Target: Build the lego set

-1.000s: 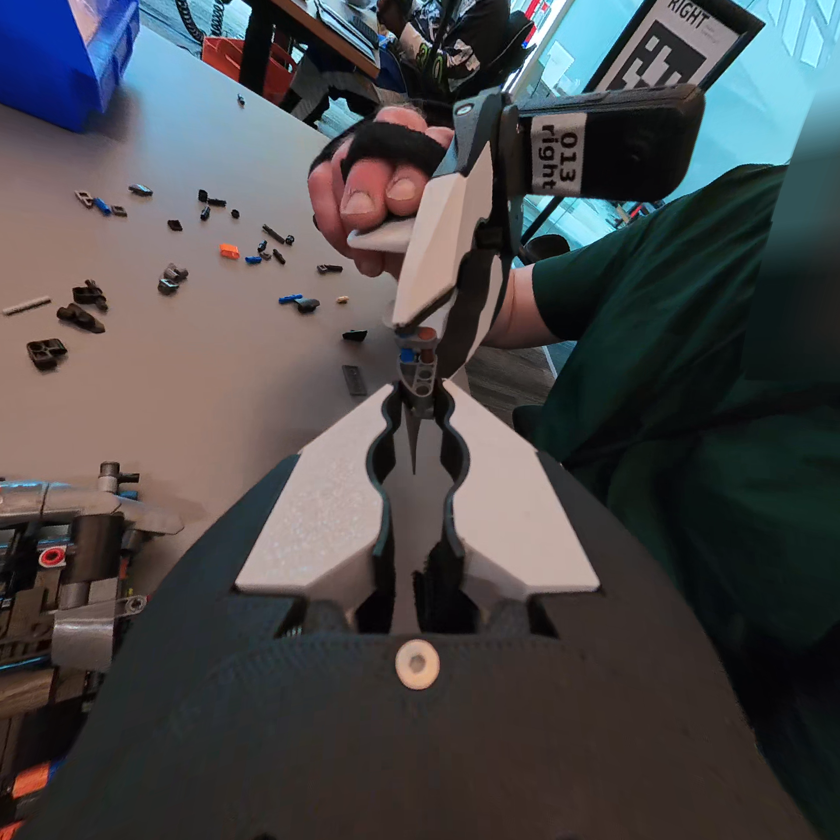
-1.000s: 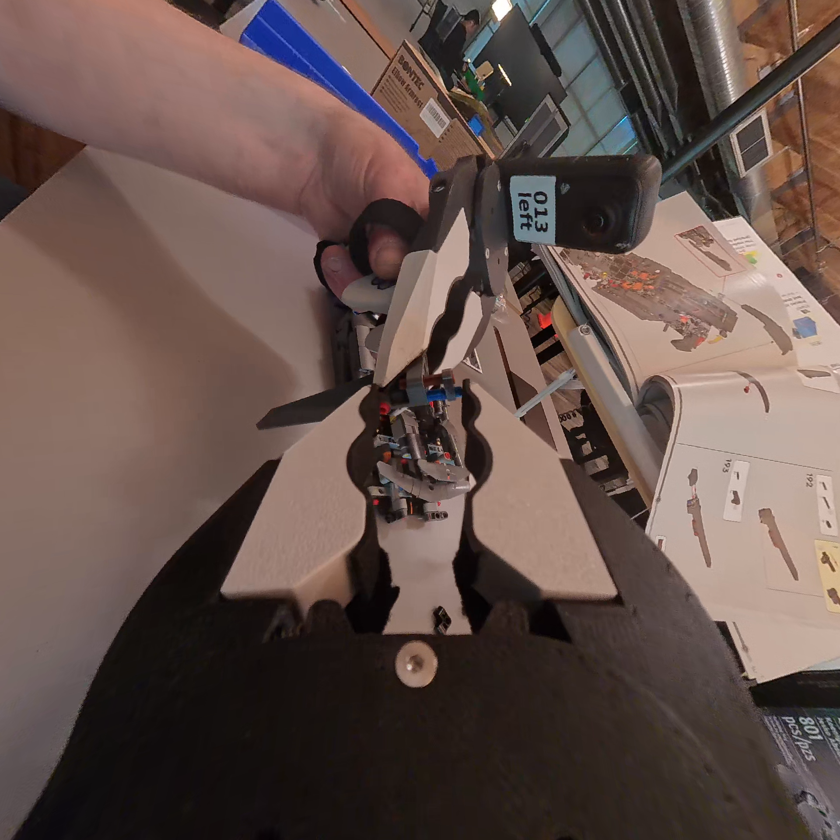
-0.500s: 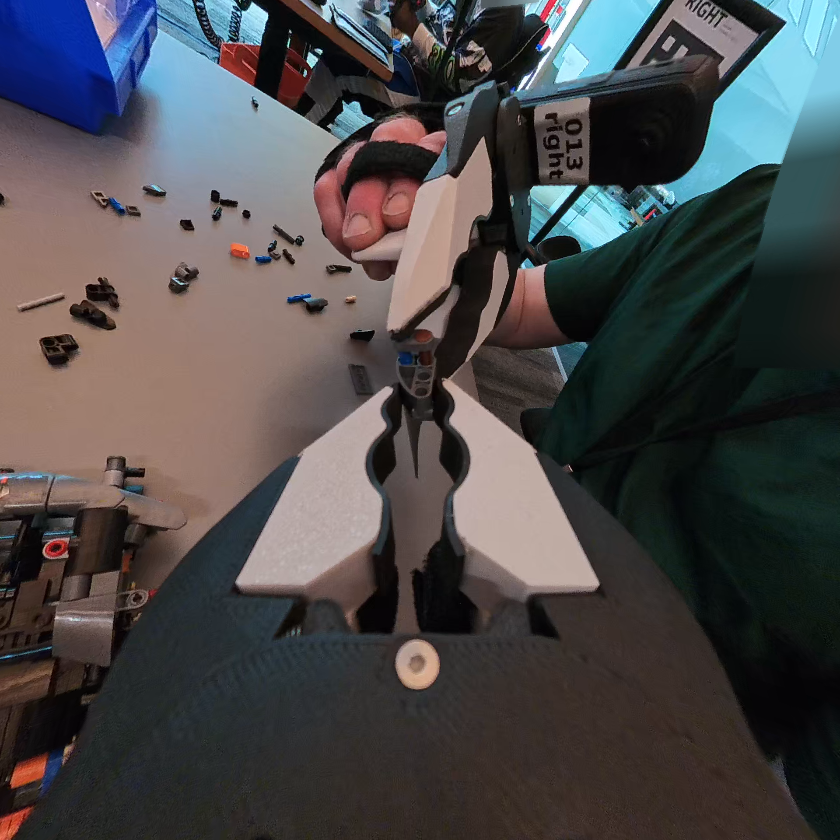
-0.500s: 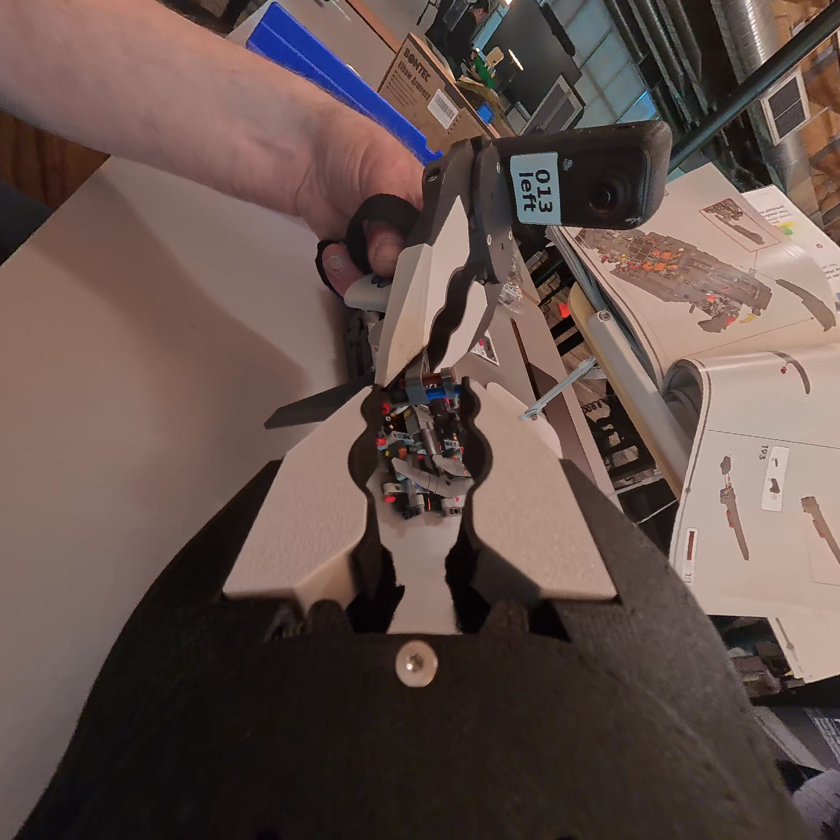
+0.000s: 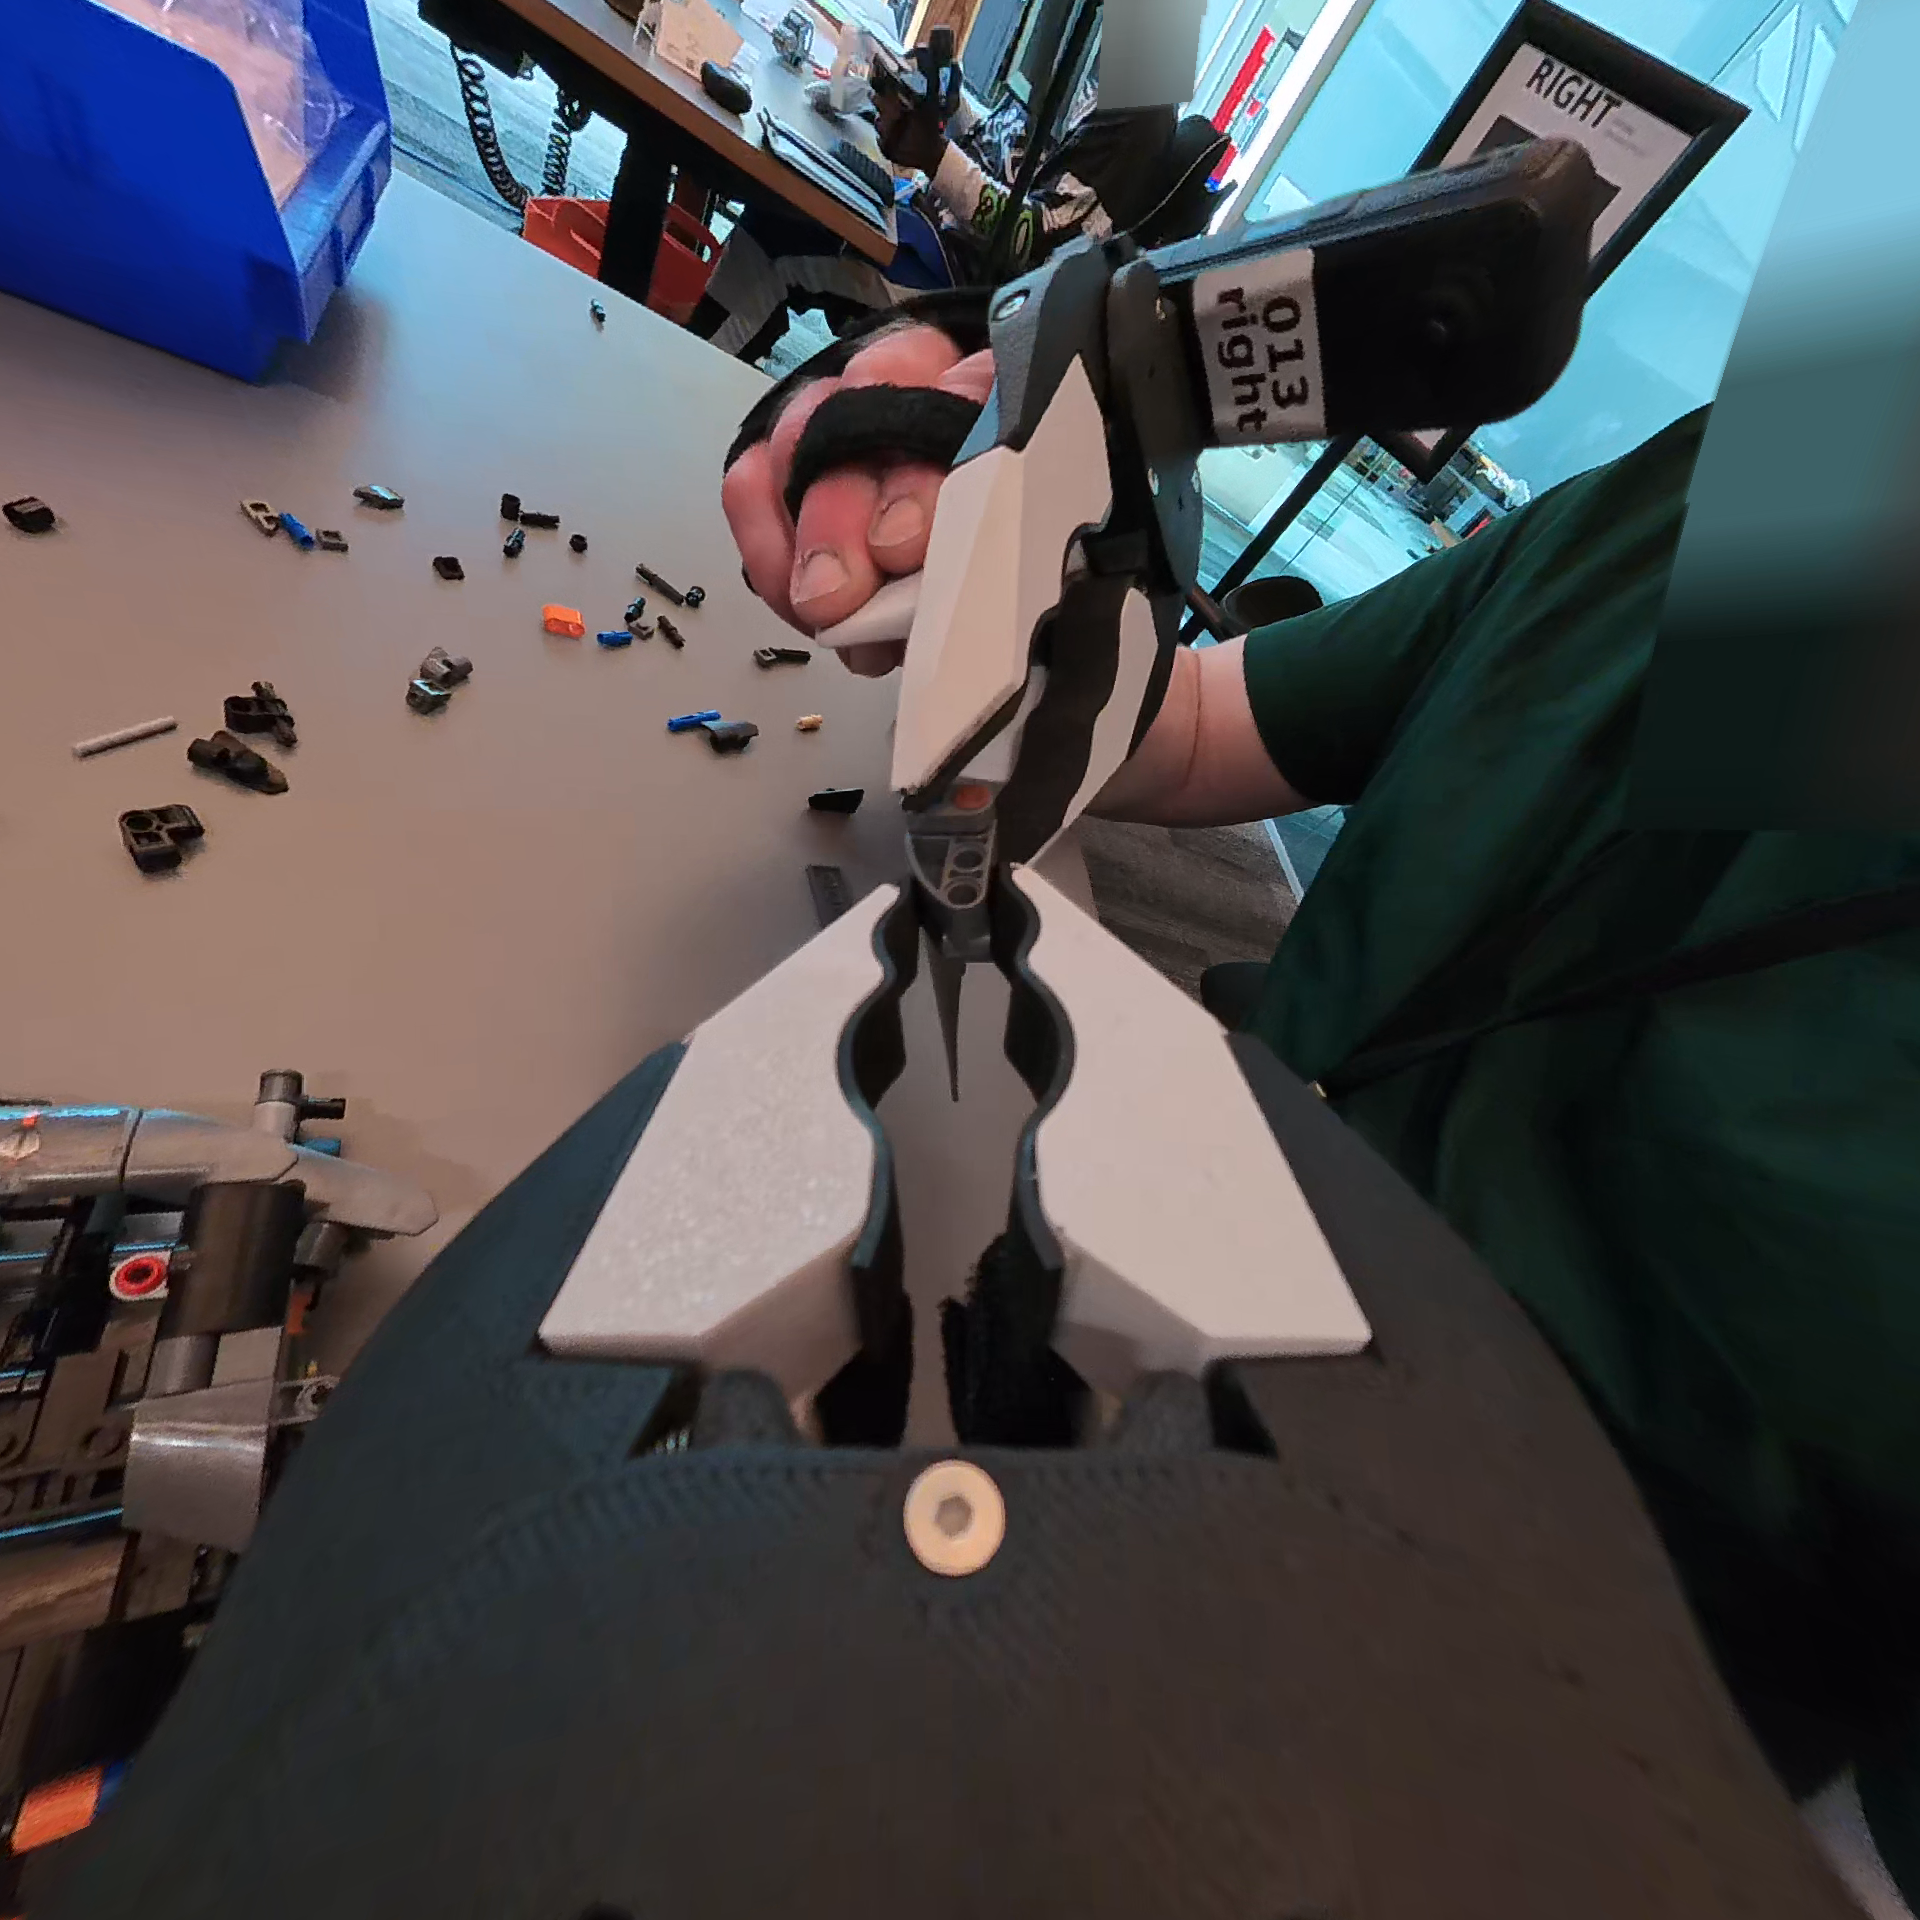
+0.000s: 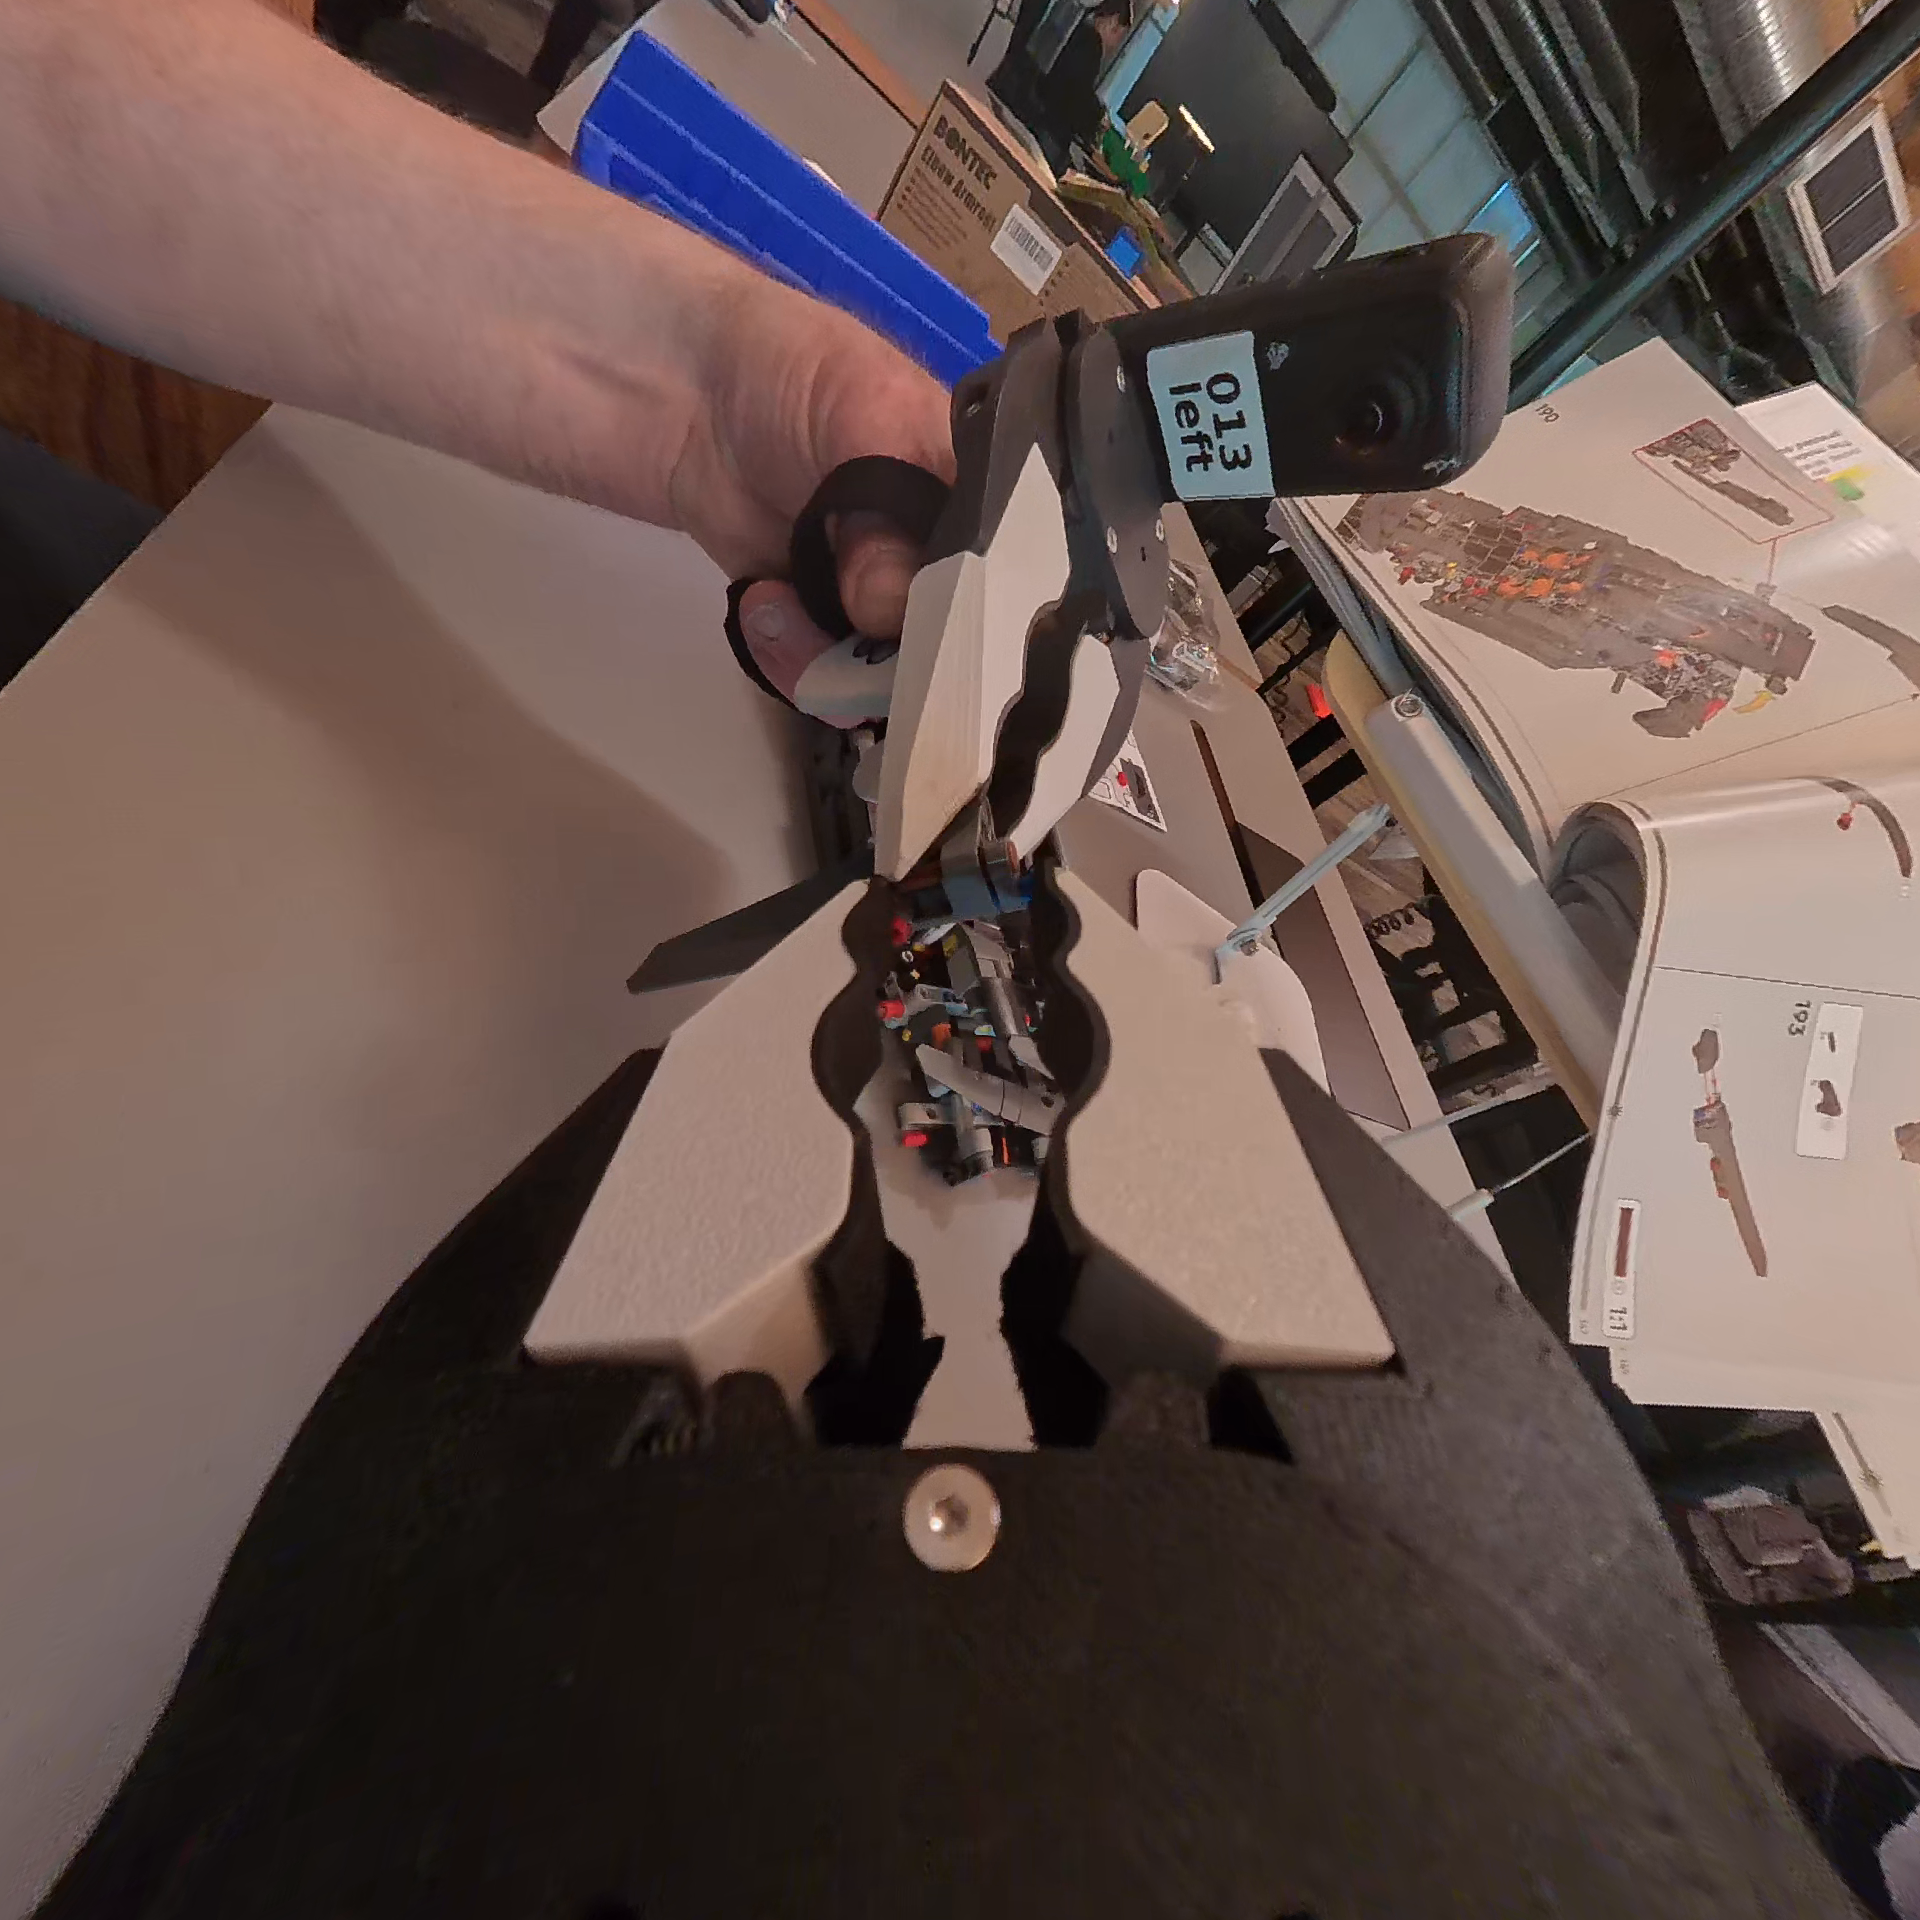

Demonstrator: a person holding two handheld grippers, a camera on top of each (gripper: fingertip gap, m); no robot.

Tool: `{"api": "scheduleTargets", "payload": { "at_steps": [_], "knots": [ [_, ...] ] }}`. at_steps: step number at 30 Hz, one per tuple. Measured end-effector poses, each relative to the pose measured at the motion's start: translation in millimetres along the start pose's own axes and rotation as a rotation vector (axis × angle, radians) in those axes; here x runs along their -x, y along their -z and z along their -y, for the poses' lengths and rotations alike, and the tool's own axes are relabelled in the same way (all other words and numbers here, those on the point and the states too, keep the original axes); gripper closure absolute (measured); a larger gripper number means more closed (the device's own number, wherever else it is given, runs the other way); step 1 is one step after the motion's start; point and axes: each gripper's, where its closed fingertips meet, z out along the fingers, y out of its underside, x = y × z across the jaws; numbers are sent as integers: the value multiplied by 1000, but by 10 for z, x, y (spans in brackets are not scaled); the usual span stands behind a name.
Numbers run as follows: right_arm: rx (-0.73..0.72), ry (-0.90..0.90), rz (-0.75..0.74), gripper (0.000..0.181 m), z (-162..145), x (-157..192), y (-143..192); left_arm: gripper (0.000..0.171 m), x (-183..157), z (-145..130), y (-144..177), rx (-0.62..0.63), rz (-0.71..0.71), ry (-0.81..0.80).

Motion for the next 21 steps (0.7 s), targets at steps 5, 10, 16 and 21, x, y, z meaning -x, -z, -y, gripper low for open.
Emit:
{"api": "scheduleTargets", "payload": {
  "at_steps": [5,10,16,21],
  "knots": [
    [-15,-3,-13,156,23,-34,10,160,-1,41,9,-29,-9,40],
    [-13,107,-46,157,69,-23,48,160,-9,49,10,-30,-23,74],
    [-3,115,-32,159,61,-2,55,160,-22,27,-9,6,-1,69],
    [32,117,-24,174,27,2,81,160,-3,-30,-56,65,39,48]
  ]
}}
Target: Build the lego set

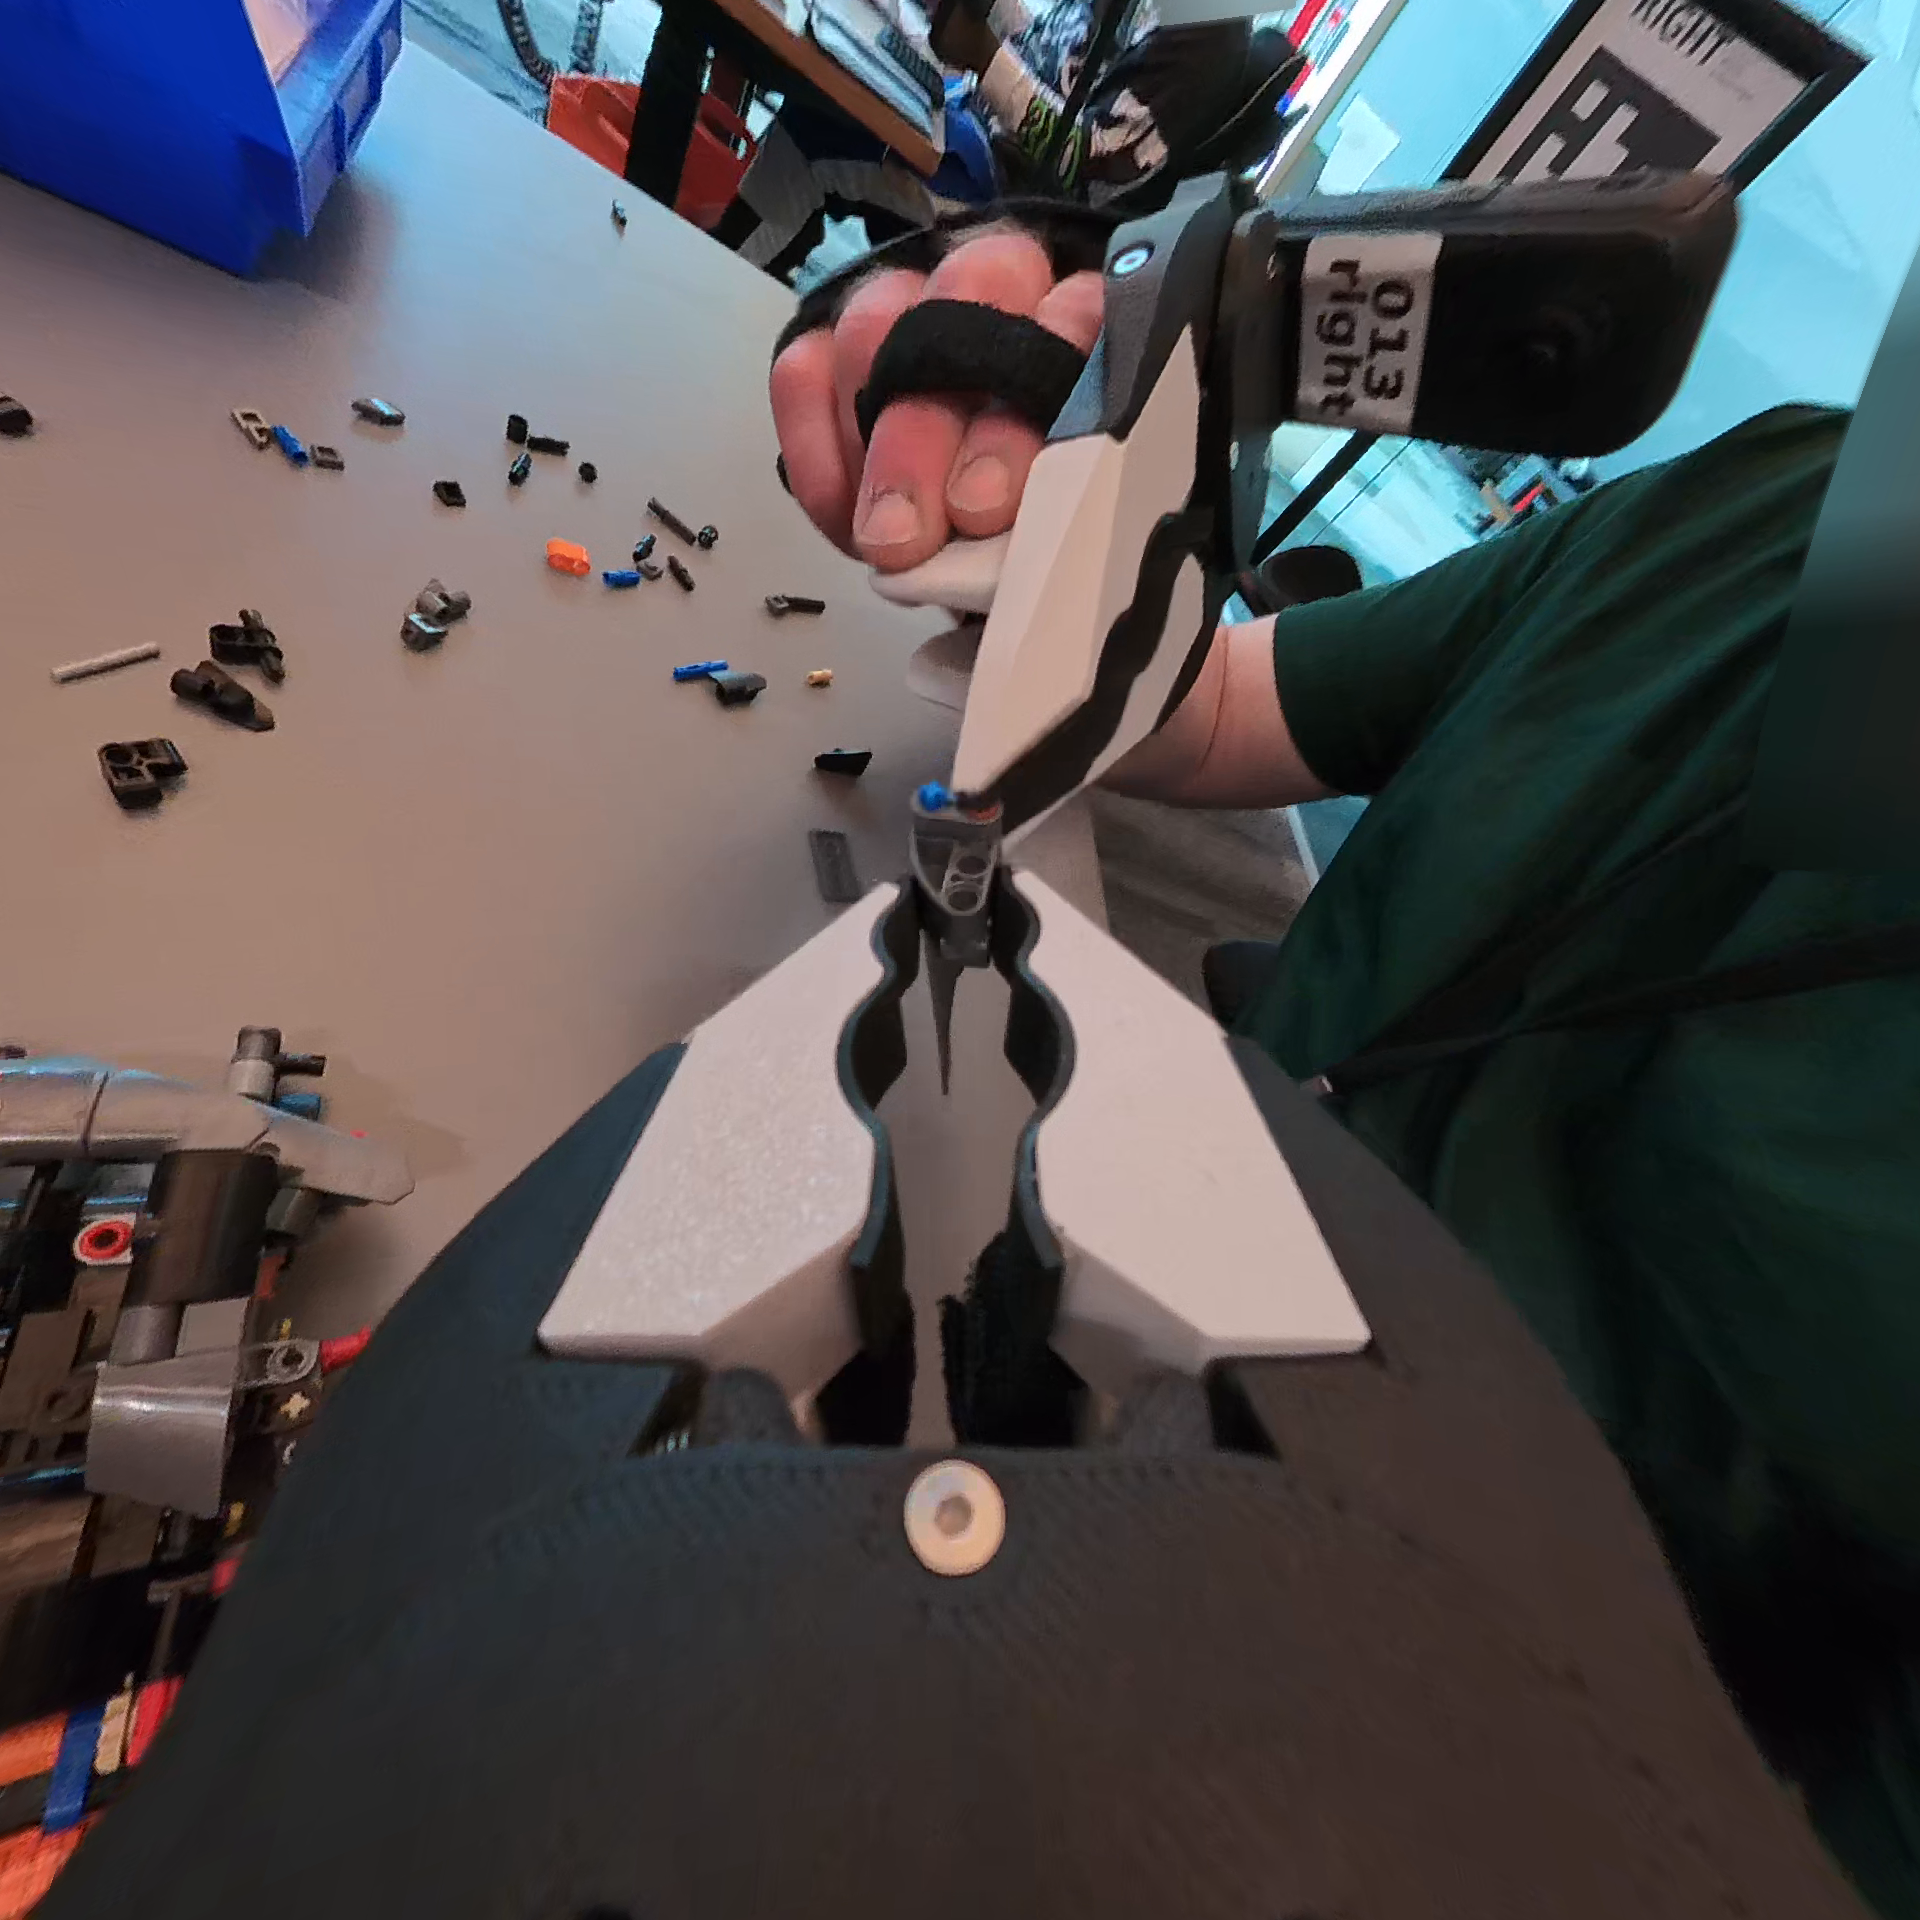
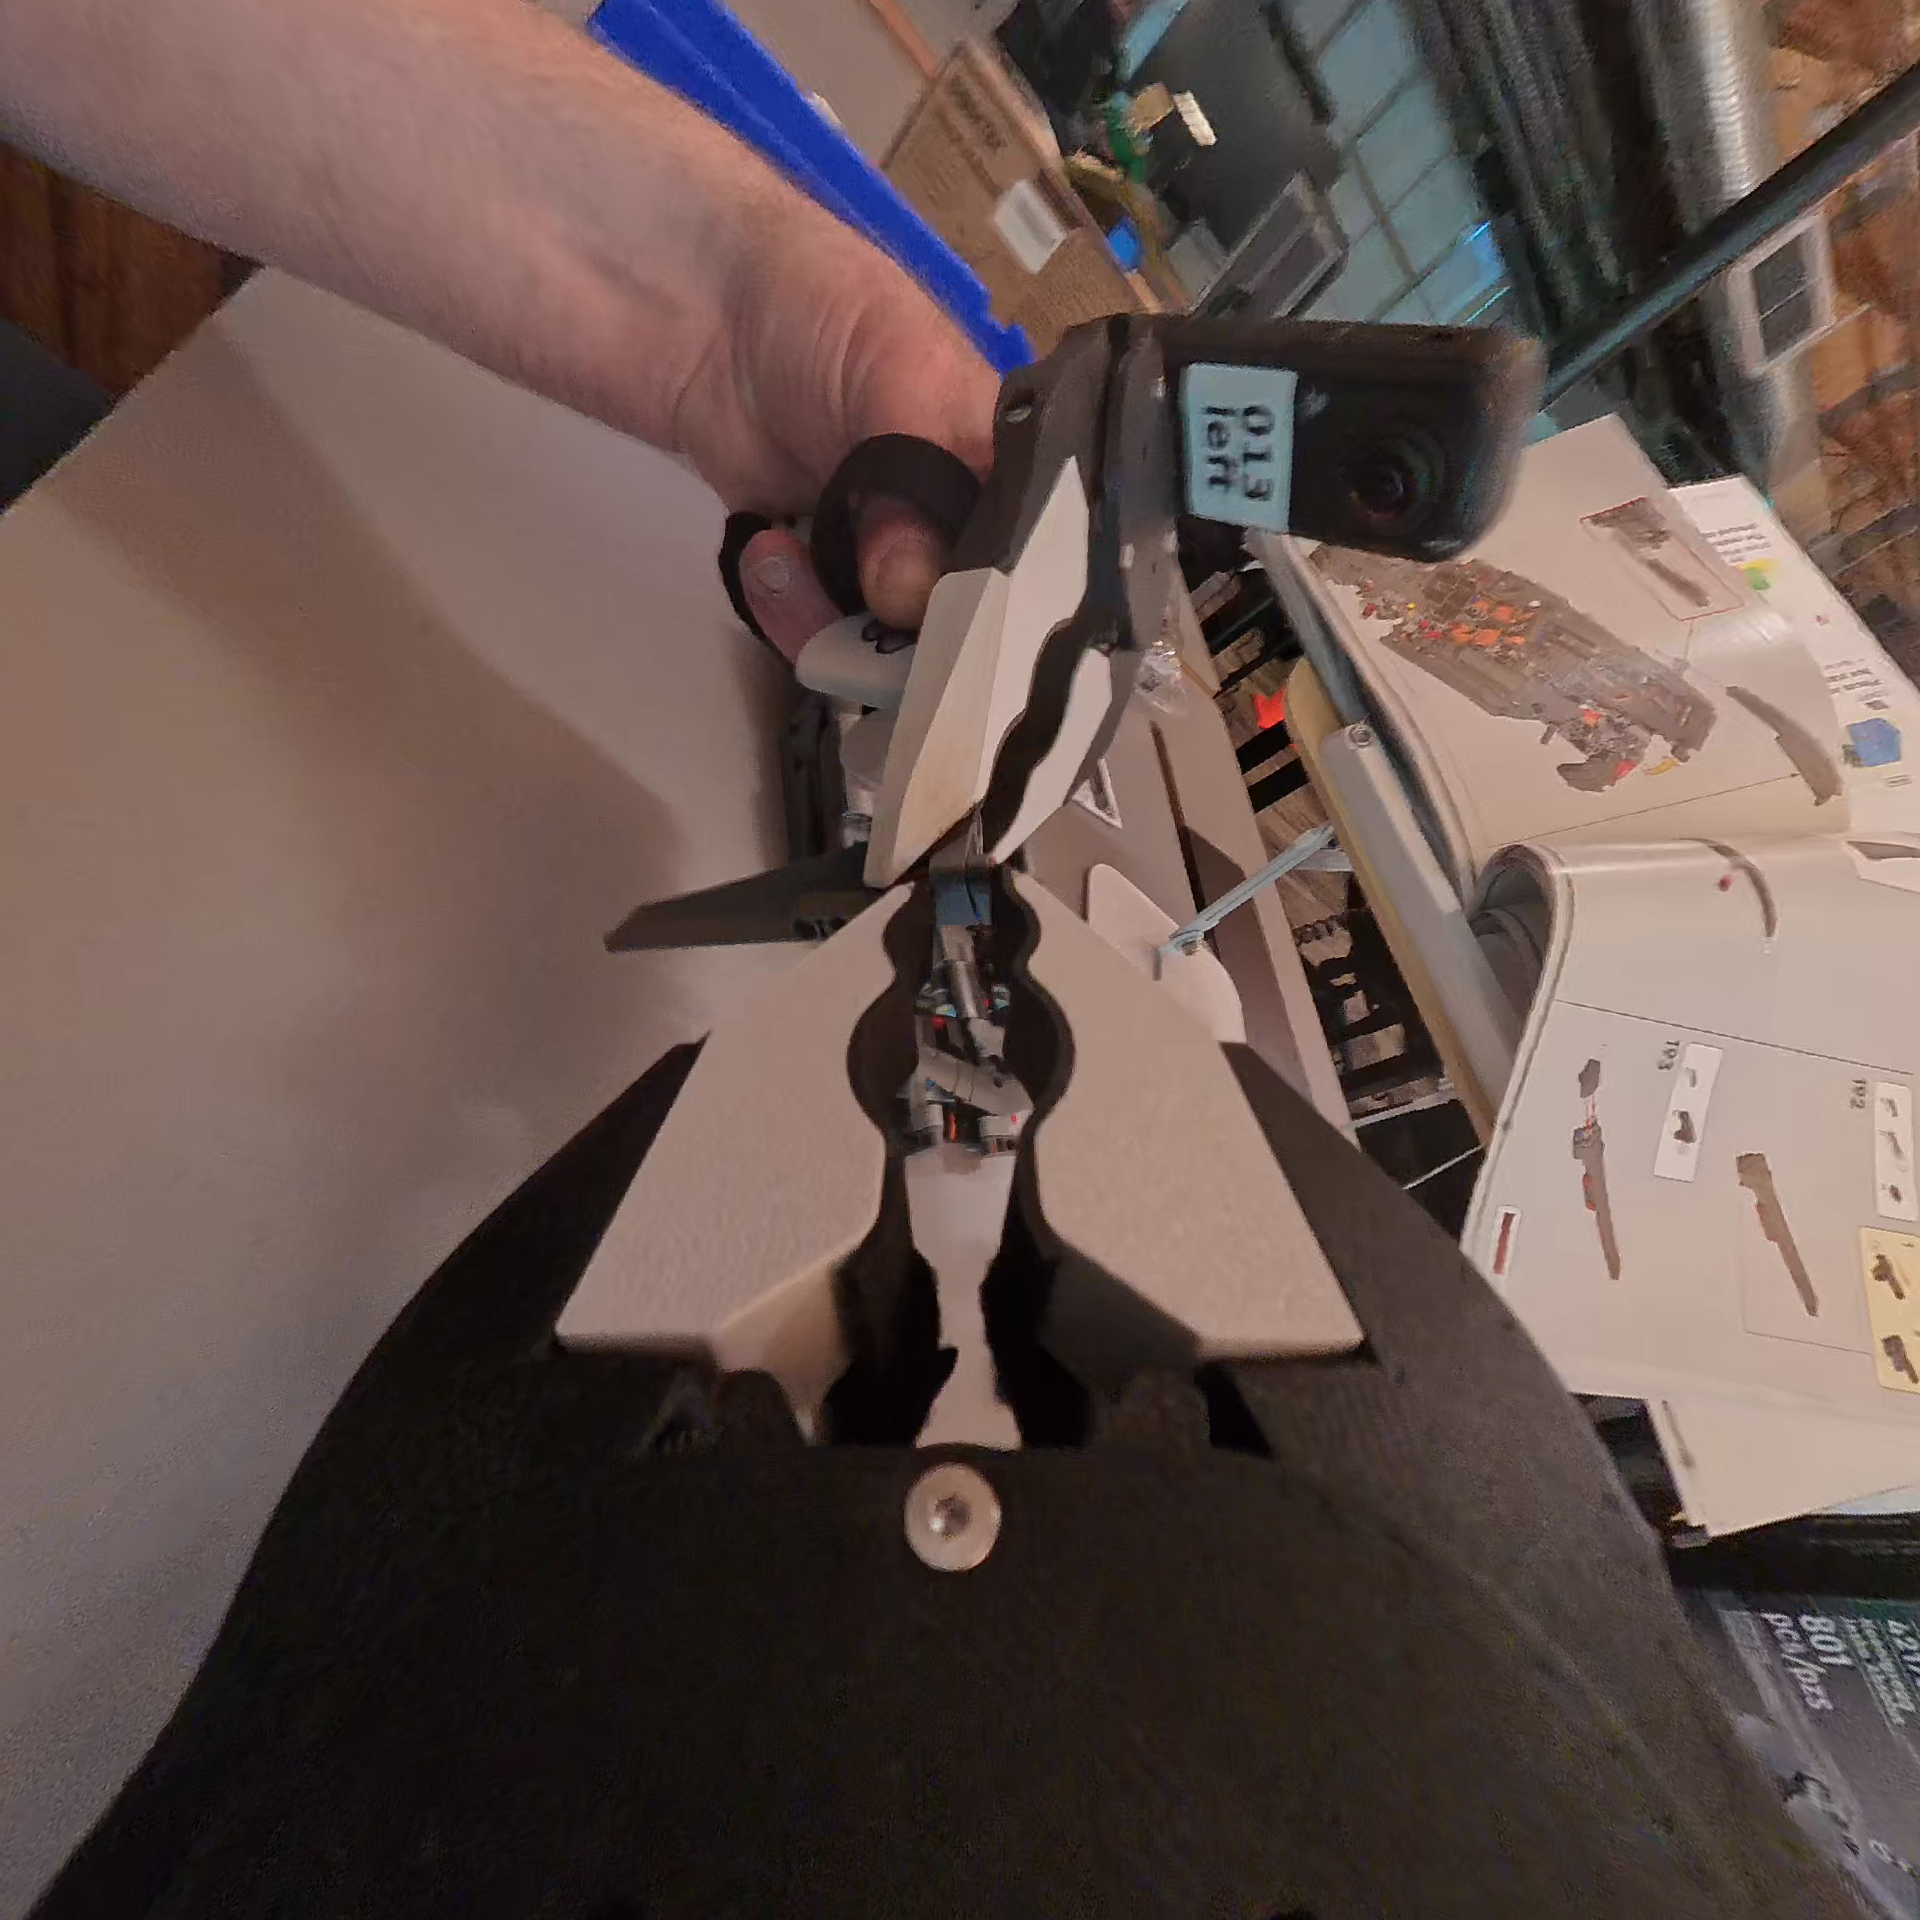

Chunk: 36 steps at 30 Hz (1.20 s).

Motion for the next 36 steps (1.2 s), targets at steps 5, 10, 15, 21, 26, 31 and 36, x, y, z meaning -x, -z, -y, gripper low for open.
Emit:
{"api": "scheduleTargets", "payload": {
  "at_steps": [5,10,15,21,26,31,36],
  "knots": [
    [30,1,-6,174,-57,2,-21,161,59,-13,-2,12,32,20],
    [32,16,10,173,-46,27,-16,160,30,-39,-9,13,1,34],
    [-29,-42,13,172,25,-15,25,160,-51,44,14,-55,-16,1],
    [-196,-375,80,163,15,-278,225,160,-107,367,296,-345,-28,-153],
    [-104,-451,203,142,-96,-16,-53,160,-83,483,302,-411,45,-275],
    [-63,-437,173,176,-140,19,-145,159,-171,567,222,-421,22,-350],
    [-24,-468,92,181,-296,-169,-73,153,-96,606,162,-410,92,-384]
  ]
}}
